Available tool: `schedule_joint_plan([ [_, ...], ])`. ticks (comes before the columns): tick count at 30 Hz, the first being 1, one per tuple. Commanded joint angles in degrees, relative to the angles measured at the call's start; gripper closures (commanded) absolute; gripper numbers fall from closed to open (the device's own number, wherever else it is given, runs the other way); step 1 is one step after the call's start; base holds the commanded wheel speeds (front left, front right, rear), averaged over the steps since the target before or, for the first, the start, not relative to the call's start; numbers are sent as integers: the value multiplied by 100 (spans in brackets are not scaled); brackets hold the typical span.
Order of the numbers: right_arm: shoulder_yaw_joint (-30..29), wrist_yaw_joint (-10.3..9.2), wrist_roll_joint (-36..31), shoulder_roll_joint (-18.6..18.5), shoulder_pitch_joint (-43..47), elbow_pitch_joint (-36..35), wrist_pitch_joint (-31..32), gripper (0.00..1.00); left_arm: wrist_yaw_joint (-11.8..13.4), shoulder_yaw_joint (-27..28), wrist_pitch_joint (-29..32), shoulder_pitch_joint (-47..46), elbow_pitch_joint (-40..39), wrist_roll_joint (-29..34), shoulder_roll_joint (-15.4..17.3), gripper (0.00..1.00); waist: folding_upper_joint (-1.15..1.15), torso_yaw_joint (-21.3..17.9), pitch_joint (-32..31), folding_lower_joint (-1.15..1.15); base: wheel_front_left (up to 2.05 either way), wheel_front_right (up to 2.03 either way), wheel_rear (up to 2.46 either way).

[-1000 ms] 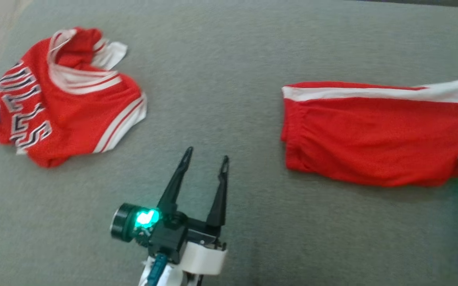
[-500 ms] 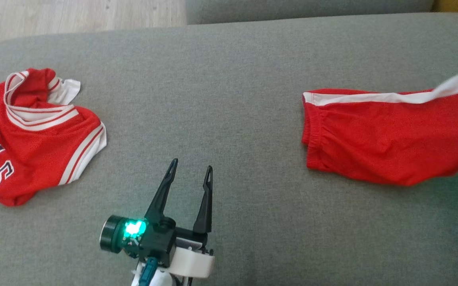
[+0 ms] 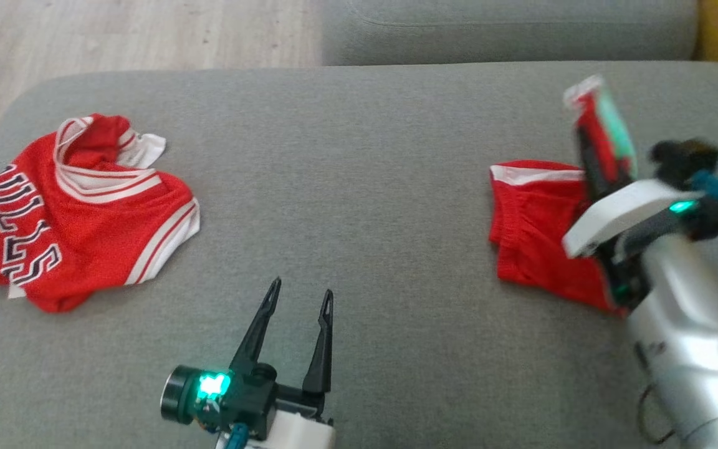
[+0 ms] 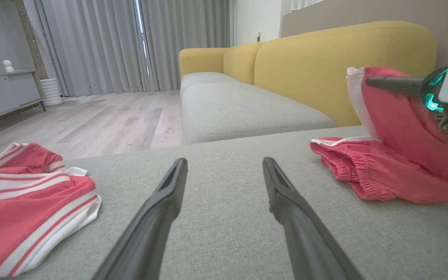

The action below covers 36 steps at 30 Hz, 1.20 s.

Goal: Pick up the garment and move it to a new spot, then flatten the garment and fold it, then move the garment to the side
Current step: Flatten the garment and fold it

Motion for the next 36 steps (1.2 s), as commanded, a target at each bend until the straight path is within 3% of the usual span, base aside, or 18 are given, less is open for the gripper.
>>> schedule_joint_plan([
  [1,109,-5,-120,259,146,-246,88,100,-20,176,-29,-29,-130,-69,-24,0,0,116,-39,1,0,0,0],
  [3,155,-5,-174,364,225,-293,143,100,-25,173,-29,-16,-122,-83,-25,0,0,143,-44,1,0,0,0],
  [4,190,-5,-205,461,300,-352,187,68,-28,171,-29,-7,-114,-97,-25,0,0,162,-49,1,0,0,0],
  [5,210,-5,-228,536,370,-416,222,7,-29,171,-29,1,-109,-107,-26,0,0,174,-56,1,0,0,0],
  [6,224,-5,-246,586,433,-502,228,0,-29,171,-29,10,-101,-119,-27,0,0,185,-65,1,0,0,0],
  [11,220,-5,-67,599,801,-1150,334,0,10,175,-29,77,-108,-192,-29,0,0,137,-175,1,0,0,0],
  [21,-445,-5,588,-118,2238,-2306,868,0,26,121,-29,216,-165,-251,-30,0,0,67,-451,1,0,0,0],
  [22,-512,-5,664,-185,2370,-2349,922,32,19,117,-29,225,-168,-245,-30,0,0,81,-468,1,0,0,0],
  [23,-574,-5,743,-248,2476,-2379,976,100,10,117,-29,233,-170,-239,-30,0,0,99,-480,1,0,0,0],
  [29,-682,-5,1144,-626,2508,-2362,1420,100,-38,107,-29,240,-178,-198,-30,0,0,272,-412,1,0,0,0],
  [36,-316,-5,2068,-1086,2047,-2023,2278,100,-72,-41,-29,132,-151,-222,-30,0,0,598,-189,1,0,0,0],
])
